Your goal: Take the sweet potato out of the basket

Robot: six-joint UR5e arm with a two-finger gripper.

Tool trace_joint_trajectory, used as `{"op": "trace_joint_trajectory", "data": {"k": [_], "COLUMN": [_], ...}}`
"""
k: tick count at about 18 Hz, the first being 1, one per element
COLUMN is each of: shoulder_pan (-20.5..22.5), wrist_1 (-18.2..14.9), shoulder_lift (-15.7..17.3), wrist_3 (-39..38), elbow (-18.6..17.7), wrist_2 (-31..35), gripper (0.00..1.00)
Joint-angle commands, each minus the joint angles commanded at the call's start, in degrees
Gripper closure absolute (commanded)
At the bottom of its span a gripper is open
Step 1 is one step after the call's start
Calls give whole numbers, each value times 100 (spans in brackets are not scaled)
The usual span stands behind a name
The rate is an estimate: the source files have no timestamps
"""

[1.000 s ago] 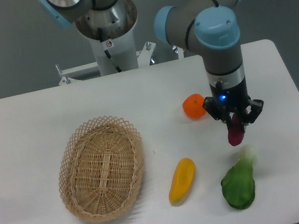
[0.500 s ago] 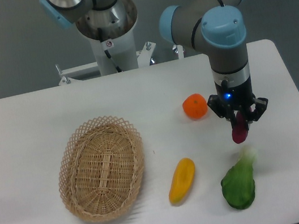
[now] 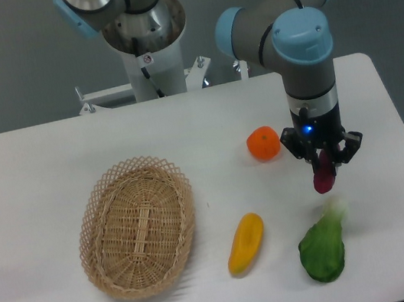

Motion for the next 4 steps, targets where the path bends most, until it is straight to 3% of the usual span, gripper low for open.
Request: {"op": "trace_joint_trajectory", "data": {"k": [4], "shoulder_pan": [9], "wrist_1": [0], "shoulder_lift": [0], "wrist_3": [-9], "elbow": [18], "wrist_2": [0], "gripper": [74]}}
